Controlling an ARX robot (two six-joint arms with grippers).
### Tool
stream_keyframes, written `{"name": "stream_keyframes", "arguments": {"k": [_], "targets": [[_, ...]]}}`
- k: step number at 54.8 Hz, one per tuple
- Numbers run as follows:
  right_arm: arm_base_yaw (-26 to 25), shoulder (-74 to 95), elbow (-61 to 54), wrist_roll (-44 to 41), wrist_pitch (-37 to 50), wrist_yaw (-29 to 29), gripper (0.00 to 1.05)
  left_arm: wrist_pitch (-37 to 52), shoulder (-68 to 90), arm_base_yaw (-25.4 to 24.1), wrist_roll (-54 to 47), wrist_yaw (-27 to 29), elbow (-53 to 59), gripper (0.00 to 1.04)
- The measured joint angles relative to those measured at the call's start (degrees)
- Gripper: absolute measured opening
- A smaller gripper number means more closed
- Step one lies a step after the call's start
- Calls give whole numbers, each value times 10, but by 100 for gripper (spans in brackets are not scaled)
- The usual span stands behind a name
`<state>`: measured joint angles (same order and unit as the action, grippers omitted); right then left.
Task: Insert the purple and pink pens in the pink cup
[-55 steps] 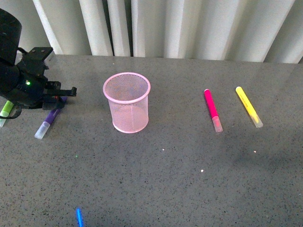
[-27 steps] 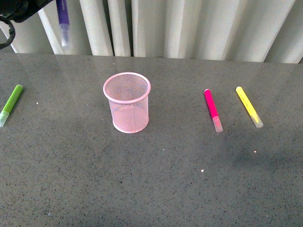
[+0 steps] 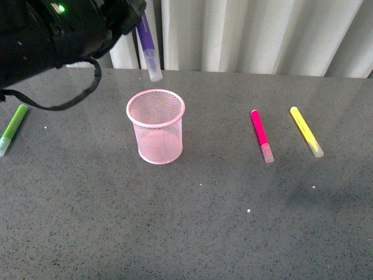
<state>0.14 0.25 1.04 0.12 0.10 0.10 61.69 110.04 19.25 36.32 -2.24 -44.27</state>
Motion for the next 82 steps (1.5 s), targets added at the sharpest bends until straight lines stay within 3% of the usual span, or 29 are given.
{"name": "stream_keyframes", "arguments": {"k": [35,82], "targets": [[0,0,0,0,0,0,98,33,106,7,-61,21,-56,13],[0,0,0,0,0,0,98,30,150,-7,-49,19,-85,13]]}}
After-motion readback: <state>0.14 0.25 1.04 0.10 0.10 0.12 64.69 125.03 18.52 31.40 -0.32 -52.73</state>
